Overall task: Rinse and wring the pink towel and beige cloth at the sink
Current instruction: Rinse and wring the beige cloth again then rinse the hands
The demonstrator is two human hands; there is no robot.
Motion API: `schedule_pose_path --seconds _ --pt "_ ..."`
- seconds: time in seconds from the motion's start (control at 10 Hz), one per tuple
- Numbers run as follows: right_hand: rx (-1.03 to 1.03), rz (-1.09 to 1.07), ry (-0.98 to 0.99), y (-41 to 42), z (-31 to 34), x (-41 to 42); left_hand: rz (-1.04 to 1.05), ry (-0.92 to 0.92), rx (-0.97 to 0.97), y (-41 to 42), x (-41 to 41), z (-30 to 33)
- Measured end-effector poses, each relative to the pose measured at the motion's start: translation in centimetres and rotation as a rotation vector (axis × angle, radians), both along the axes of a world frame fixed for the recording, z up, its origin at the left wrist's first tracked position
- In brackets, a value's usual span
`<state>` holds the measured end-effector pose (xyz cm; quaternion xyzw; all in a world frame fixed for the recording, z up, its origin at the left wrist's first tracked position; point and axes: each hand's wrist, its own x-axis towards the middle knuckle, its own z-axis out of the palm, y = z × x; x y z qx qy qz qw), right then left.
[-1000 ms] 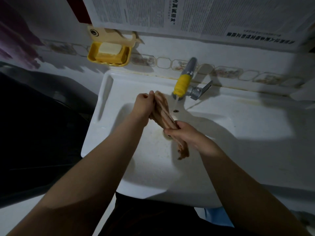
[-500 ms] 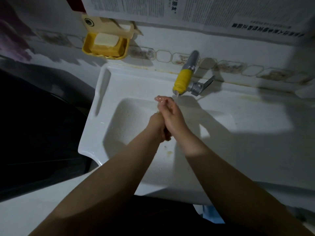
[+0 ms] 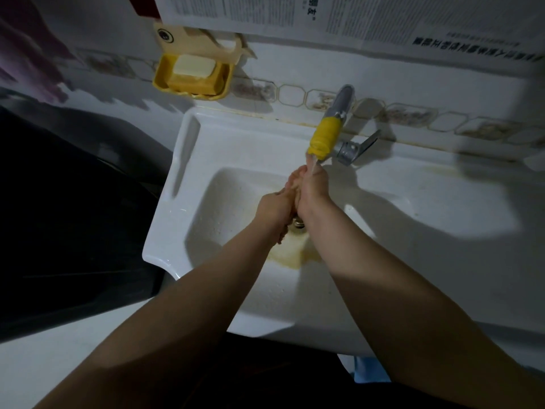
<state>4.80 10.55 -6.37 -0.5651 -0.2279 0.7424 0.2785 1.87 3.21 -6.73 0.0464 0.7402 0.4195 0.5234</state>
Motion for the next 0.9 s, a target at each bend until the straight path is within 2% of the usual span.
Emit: schedule_pose_path --seconds 0.1,0.2,0.3,0.4,0.5,0.6,0.7,0.8,0.9 --pt "-0.046 0.050 -0.005 1.5 -0.2 0.9 0.074 -0.106 0.196 -0.8 -1.7 -0.3" --pt "-0.028 0.423 -0.149 2.8 0.2 3.5 0.078 -0.222 0.396 -1.3 -4.5 0.2" --pt "0.148 0.694 -0.112 2.9 -0.6 5.7 0.080 -0.185 0.410 -1.4 -6.9 0.5" --pt "0.175 0.859 -0.113 2.4 -0.2 7.3 0.027 0.040 0.372 -1.1 -8.0 1.2" --pt "0.183 0.894 -0.163 2.4 0.0 8.0 -0.093 0.352 0.396 -1.0 -8.4 1.7" --pt "0.140 0.706 -0.068 2.2 -0.1 8.2 -0.165 0.509 0.364 -1.1 -8.2 2.1" --pt "0.122 0.666 -0.001 2.1 0.1 8.0 -0.274 0.650 0.271 -1.4 -8.3 2.1" --pt "0.257 0.801 -0.141 2.0 0.2 7.7 -0.237 0.586 0.252 -1.5 -8.1 2.5" --pt "0.514 0.810 -0.287 1.9 0.4 7.1 -0.210 0.499 0.233 -1.4 -7.8 3.2"
